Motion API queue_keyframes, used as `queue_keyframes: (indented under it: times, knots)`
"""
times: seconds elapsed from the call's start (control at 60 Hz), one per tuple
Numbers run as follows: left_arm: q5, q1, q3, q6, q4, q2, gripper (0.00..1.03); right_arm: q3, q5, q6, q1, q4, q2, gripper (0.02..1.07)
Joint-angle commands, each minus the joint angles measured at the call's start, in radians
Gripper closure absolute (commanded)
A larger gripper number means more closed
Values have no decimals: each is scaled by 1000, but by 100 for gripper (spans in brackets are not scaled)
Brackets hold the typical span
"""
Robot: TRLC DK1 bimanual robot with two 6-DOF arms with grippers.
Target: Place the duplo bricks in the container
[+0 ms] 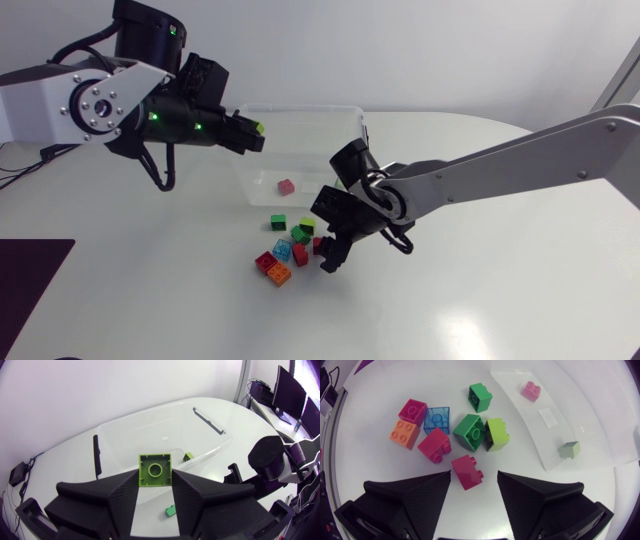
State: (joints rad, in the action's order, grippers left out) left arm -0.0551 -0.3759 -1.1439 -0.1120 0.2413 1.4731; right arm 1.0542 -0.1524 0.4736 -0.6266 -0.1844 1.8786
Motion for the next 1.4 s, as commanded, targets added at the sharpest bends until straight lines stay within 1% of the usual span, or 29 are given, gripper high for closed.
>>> queue_keyframes:
  times: [0.0, 0.15, 0.317, 0.45, 0.5, 0.617, 0.783, 0.833, 0.85, 0.867, 0.9, 0.917, 0.933, 0.95, 0.983, 1.017, 1.267, 1.383]
  knots:
    - [-9, 6, -48, 9, -8, 19, 71, 15, 16, 28, -12, -27, 50, 46]
    - [-9, 8, -74, 11, -8, 33, 71, 21, 24, 33, -13, -27, 71, 59]
    - [-9, 11, -94, 15, -23, 58, 71, 26, 24, 31, -12, -27, 74, 79]
    - [-9, 12, -126, 15, -28, 92, 71, 30, 25, 30, -12, -26, 76, 81]
    - [-9, 12, -134, 15, -34, 101, 71, 33, 27, 30, -13, -26, 76, 92]
    - [-9, 20, -157, 17, -42, 135, 71, 32, 27, 28, -13, -36, 65, 94]
    - [-9, 29, -200, 18, -42, 197, 71, -16, 30, 25, -12, -27, 5, 94]
    - [-9, 29, -206, 18, -43, 205, 71, -23, 36, 19, -12, -15, -3, 93]
    - [-9, 29, -208, 18, -42, 208, 71, -23, 39, 16, -10, -10, -6, 92]
    - [-9, 29, -209, 18, -43, 208, 71, -23, 42, 14, -10, -9, -7, 88]
    - [-9, 29, -211, 18, -42, 211, 71, -17, 45, 13, -10, -10, -7, 74]
    - [-9, 29, -211, 18, -43, 213, 71, -11, 51, 11, -12, -12, -6, 62]
    - [-9, 28, -212, 20, -42, 213, 71, -8, 54, 10, -13, -13, -4, 57]
    - [-9, 29, -212, 20, -43, 213, 71, -3, 60, 5, -15, -15, -3, 50]
    - [-9, 28, -212, 20, -43, 213, 71, 9, 66, -4, -24, -29, 2, 45]
    - [-9, 28, -212, 20, -43, 213, 71, 26, 74, -18, -32, -46, 8, 43]
    - [-8, 43, -228, 15, -36, 225, 71, 135, 106, -99, -79, -176, 42, 43]
    - [-8, 43, -252, 14, -33, 254, 71, 176, 136, -119, -90, -202, 76, 43]
